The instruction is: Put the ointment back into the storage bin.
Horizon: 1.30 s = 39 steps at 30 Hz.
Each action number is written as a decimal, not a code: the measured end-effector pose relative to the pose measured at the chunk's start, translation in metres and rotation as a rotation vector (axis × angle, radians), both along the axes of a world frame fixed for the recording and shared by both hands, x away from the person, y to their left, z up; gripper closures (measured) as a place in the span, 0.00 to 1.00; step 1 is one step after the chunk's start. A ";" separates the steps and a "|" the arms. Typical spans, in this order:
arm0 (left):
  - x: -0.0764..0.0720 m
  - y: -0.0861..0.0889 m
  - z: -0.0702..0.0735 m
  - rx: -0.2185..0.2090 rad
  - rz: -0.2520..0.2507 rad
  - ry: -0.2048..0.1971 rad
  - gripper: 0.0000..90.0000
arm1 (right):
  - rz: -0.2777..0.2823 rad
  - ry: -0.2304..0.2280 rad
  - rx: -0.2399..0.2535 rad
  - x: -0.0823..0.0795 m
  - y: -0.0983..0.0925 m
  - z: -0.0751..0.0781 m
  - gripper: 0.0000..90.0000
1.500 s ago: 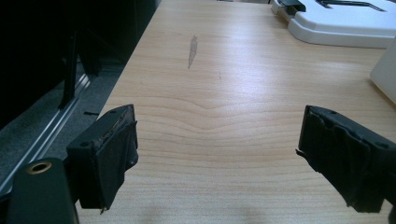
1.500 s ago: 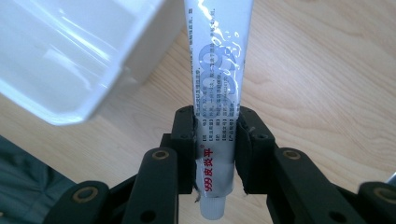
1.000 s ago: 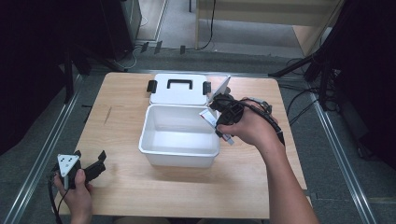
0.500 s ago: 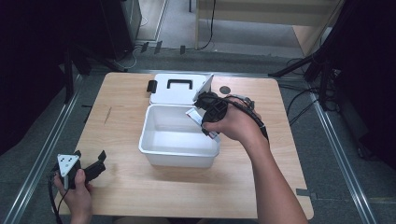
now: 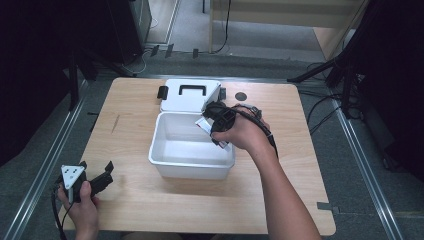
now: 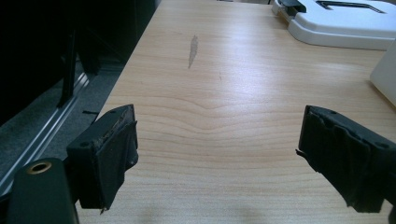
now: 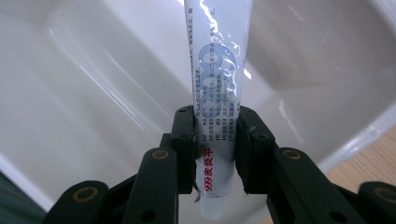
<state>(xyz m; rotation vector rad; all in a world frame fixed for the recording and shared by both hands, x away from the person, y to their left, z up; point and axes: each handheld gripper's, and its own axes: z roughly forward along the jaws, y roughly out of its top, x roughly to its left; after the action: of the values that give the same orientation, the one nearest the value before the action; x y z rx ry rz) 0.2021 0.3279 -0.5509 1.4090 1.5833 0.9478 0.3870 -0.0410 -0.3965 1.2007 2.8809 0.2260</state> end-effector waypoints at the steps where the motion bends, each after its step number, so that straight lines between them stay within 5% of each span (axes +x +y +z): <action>1: 0.000 0.000 0.000 -0.001 0.000 0.001 0.14 | -0.002 -0.005 0.001 0.001 0.000 -0.003 0.80; 17: 0.000 0.000 0.000 -0.002 0.001 0.002 0.14 | 0.065 -0.067 -0.036 0.003 0.010 -0.034 0.80; 32: 0.000 0.000 0.000 -0.006 0.002 0.002 0.14 | 0.103 -0.053 -0.066 0.006 0.016 -0.058 0.80; 39: 0.000 0.000 0.000 -0.008 0.004 0.003 0.14 | 0.113 -0.031 -0.116 0.006 0.021 -0.067 0.80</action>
<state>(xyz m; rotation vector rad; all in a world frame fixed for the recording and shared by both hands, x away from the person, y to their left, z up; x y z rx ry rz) 0.2025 0.3284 -0.5511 1.4027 1.5910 0.9419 0.3929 -0.0196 -0.4638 1.0088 2.8921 0.0759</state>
